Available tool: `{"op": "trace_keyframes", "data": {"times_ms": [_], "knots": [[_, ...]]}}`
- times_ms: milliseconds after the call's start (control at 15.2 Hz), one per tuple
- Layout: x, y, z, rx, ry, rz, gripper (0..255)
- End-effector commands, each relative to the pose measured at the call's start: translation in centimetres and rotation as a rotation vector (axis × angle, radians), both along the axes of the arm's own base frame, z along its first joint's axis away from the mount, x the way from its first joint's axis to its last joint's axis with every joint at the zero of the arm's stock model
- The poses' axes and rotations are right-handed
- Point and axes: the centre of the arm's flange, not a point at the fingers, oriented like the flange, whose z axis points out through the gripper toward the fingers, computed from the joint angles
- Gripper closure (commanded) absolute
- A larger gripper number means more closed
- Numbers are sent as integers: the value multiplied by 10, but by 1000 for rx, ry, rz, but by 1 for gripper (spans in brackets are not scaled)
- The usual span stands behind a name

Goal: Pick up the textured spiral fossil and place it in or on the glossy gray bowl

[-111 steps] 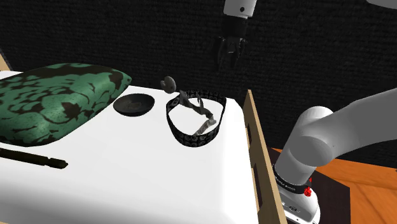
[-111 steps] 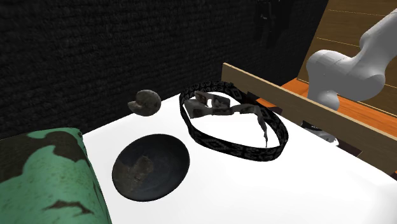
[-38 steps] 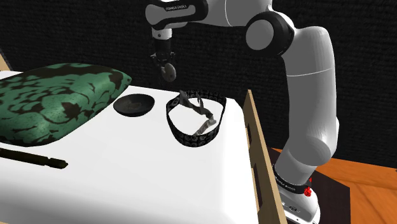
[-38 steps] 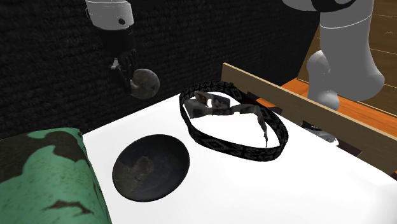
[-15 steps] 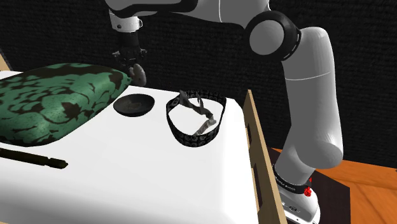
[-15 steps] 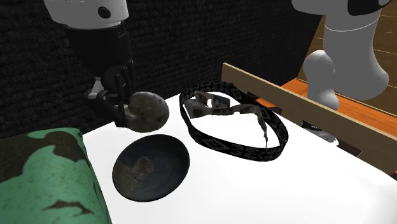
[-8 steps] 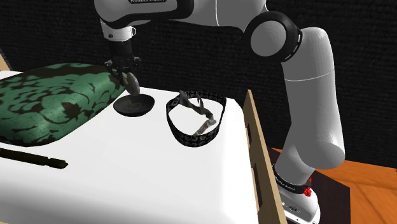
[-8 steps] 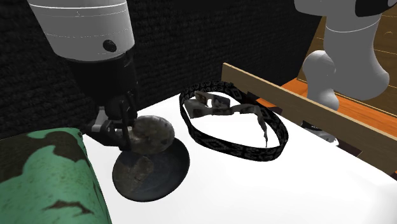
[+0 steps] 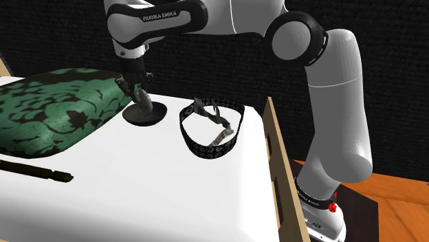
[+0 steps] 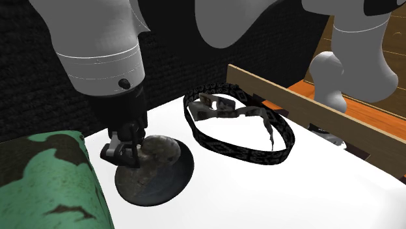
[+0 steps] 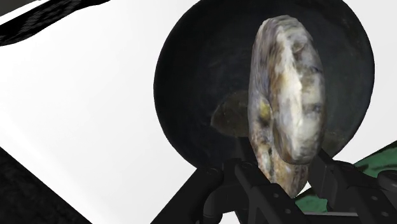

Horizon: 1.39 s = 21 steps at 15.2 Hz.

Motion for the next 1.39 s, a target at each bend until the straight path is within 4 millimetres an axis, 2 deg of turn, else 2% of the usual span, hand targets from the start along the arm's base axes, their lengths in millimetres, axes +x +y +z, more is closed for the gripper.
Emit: {"op": "trace_keyframes", "data": {"times_ms": [0,396,462,792,1056,1320], "knots": [[0,0,-3,0,-1,0,255],[0,0,-3,0,-1,0,255],[0,0,-3,0,-1,0,0],[0,0,-3,0,-1,0,0],[-2,1,47,0,-1,0,0],[-2,1,47,0,-1,0,0]]}}
